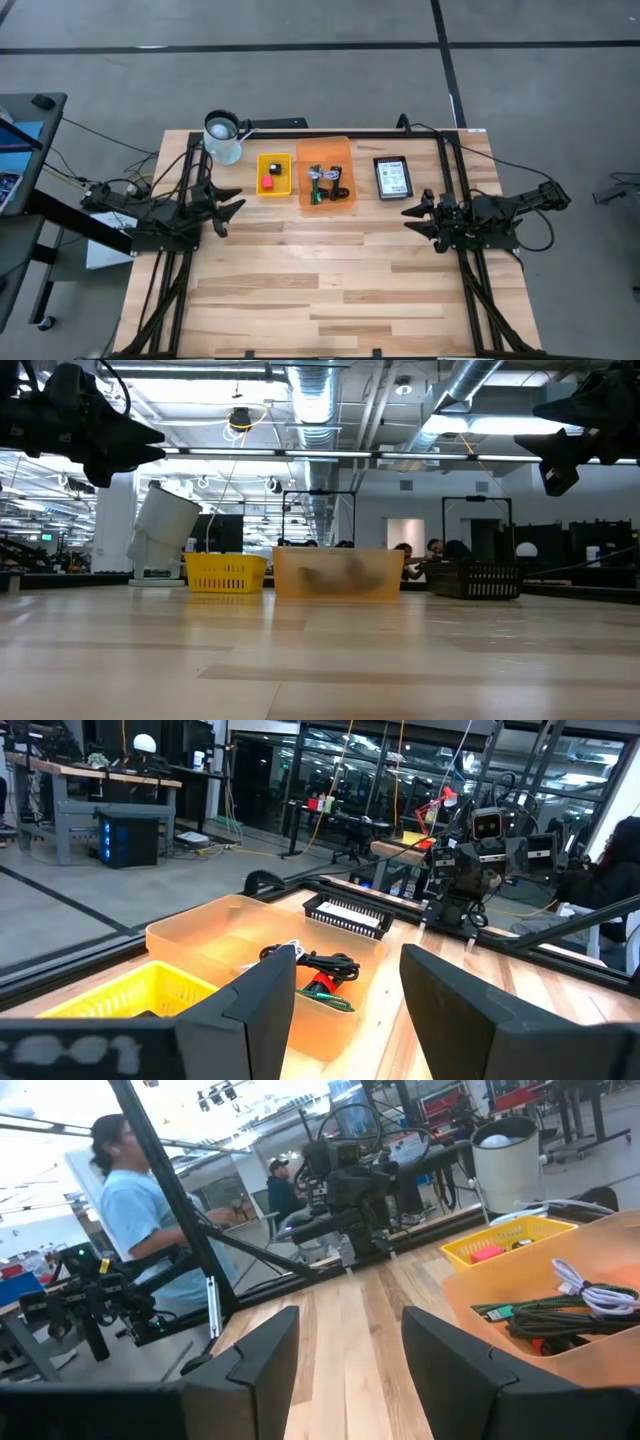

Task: Pick and place items into bin
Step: Return to home position

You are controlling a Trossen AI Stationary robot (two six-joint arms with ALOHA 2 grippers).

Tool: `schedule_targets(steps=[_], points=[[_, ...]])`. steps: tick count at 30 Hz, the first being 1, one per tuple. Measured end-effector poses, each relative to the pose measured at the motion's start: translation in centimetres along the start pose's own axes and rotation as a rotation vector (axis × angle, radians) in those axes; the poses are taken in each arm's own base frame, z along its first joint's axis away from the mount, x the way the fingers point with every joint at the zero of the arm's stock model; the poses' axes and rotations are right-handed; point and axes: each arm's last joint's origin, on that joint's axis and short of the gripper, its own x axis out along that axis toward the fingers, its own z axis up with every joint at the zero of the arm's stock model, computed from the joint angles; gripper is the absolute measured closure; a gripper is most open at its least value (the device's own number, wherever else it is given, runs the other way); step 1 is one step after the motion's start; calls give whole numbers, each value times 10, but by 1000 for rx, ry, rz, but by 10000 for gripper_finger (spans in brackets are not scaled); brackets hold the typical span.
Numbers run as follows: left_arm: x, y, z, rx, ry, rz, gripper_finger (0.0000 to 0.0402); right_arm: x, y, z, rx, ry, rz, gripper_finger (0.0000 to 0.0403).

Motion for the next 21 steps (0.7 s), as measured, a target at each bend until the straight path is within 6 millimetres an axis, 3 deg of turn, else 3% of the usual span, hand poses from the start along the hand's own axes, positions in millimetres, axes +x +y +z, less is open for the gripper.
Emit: schedule_targets(steps=[21], points=[[0,0,0,1,1,1,231,0,0,0,0,0,0,229]])
